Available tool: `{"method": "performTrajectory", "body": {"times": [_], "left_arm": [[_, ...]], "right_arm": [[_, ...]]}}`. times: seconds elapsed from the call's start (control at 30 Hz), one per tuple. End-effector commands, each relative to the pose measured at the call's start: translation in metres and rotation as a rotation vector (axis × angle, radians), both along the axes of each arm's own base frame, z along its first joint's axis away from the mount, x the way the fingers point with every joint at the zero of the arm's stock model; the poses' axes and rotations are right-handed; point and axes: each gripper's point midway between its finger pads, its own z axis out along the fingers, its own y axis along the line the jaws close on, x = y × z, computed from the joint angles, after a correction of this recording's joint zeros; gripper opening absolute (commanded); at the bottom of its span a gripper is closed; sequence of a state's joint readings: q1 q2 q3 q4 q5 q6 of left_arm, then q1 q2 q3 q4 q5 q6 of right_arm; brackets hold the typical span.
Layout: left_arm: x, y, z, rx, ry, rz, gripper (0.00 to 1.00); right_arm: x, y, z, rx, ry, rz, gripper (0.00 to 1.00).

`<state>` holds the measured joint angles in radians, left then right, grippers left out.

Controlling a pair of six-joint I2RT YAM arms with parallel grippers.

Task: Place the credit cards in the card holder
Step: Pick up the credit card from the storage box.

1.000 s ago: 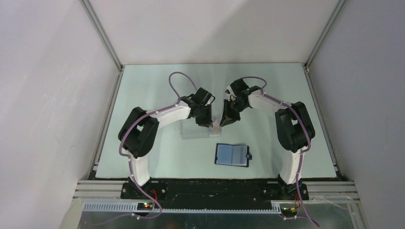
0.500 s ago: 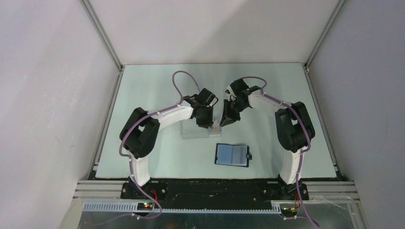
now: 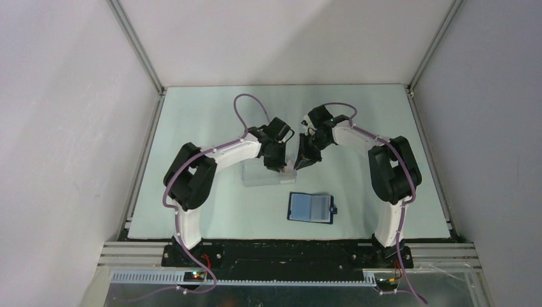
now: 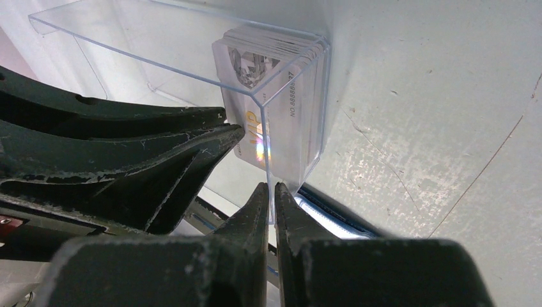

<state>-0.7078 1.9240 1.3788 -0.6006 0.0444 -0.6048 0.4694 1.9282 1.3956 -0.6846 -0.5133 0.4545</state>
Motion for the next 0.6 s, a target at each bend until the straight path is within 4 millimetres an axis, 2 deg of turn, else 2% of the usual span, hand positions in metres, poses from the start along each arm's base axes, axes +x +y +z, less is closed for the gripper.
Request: {"method": "performTrajectory", "body": {"times": [0.0,0.33,0.57], "left_arm": [[0.008,-0.015,0.012,-0.035,-0.043,-0.025,0.2],[0.008,-0.022,0.038,-0.089,-0.078,-0.022,0.15],[0.01,-0.022,0.048,-0.104,-0.098,-0.016,0.15]], "right_arm": [[-0.002,0.004,-0.006,-0.008,0.013,0.018,0.09],[-0.005,0.004,-0.009,-0.009,0.022,0.019,0.09],[-0.005,0.004,-0.01,-0.01,0.026,0.02,0.08]]}}
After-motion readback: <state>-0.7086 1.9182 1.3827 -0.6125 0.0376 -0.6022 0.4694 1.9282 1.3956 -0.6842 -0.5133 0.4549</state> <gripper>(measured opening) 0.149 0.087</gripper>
